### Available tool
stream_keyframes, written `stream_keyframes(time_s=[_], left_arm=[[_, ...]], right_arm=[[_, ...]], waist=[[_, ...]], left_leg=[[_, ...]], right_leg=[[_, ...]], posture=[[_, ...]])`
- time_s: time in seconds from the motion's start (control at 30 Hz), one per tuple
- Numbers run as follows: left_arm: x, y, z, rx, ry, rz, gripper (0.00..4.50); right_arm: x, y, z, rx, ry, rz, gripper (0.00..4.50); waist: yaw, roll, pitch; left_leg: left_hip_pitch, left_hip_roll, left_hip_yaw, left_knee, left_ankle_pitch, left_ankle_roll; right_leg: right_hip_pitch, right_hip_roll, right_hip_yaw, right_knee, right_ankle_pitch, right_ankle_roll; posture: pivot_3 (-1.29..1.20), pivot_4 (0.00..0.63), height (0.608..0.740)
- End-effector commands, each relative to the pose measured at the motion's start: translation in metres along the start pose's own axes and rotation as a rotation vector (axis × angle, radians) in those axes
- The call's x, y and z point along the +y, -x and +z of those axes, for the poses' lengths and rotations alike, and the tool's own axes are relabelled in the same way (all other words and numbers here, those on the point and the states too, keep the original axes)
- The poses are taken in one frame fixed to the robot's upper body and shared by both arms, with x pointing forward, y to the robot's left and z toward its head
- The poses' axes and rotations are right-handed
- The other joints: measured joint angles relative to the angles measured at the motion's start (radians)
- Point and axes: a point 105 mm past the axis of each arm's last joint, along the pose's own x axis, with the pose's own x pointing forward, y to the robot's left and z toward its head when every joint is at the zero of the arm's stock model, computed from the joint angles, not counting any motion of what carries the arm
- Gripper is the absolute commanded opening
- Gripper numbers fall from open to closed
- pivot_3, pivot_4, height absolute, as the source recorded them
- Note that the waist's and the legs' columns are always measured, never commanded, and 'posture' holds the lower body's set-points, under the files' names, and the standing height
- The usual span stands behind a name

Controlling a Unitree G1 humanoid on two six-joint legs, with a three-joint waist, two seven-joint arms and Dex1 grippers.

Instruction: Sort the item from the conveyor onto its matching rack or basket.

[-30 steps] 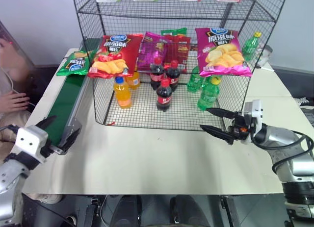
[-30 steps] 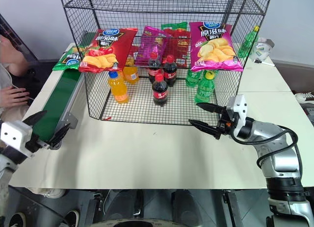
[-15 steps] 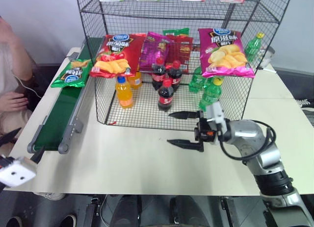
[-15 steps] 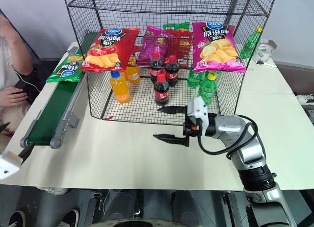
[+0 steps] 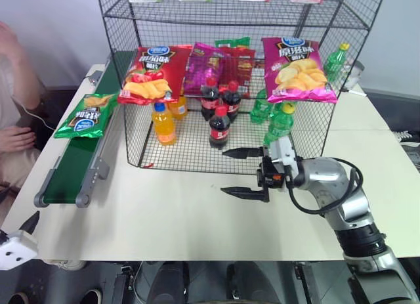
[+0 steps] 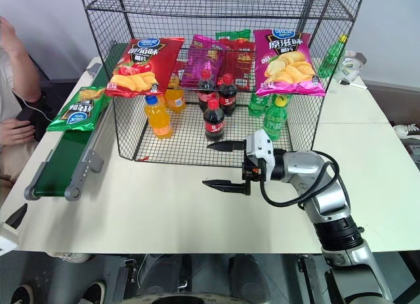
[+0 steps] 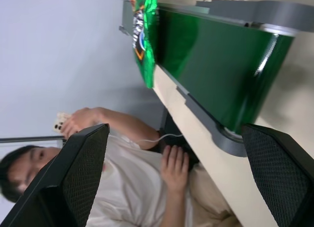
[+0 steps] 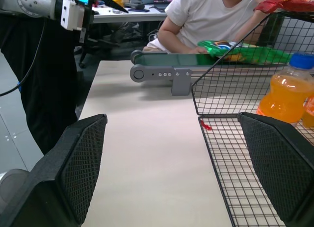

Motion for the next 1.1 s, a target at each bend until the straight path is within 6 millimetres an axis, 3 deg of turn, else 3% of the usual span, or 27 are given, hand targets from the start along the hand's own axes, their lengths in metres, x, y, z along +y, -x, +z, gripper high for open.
stream_keyframes(time_s=[0.03, 0.27, 0.73, 1.1], left_arm=[[0.01, -0.01, -0.003, -0.006, -0.015, 0.035, 4.5], [0.005, -0.039, -0.004, -0.019, -0.009, 0.029, 4.5], [-0.004, -0.059, -0.003, -0.038, 0.01, 0.023, 4.5], [0.013, -0.076, 0.011, -0.081, 0.018, 0.069, 4.5]], right_arm=[[-0.001, 0.002, 0.003, -0.013, 0.032, -0.009, 4.46], [0.001, 0.002, 0.004, -0.012, 0.041, -0.022, 4.46], [0.004, 0.006, 0.005, 0.004, 0.046, -0.051, 4.46], [0.003, 0.003, 0.005, 0.0, 0.045, -0.051, 4.46]], waist=[[-0.003, 0.0, 0.0], [-0.011, 0.0, 0.0], [-0.009, 0.0, 0.0], [-0.007, -0.001, 0.0]], left_leg=[[0.0, 0.0, 0.0, 0.0, 0.0, 0.0], [0.0, 0.0, 0.0, 0.0, 0.0, 0.0], [-0.001, 0.0, 0.001, 0.0, 0.0, 0.0], [-0.001, 0.0, 0.001, 0.001, 0.0, 0.0]], right_leg=[[0.0, 0.0, 0.0, 0.0, 0.0, 0.0], [-0.001, 0.0, 0.0, 0.001, 0.0, 0.0], [-0.002, 0.0, 0.0, 0.002, 0.0, 0.001], [-0.001, 0.0, 0.0, 0.002, 0.0, 0.001]], posture=[[0.0, 0.15, 0.739], [0.0, 0.15, 0.739], [0.0, 0.15, 0.739], [0.0, 0.15, 0.739]])
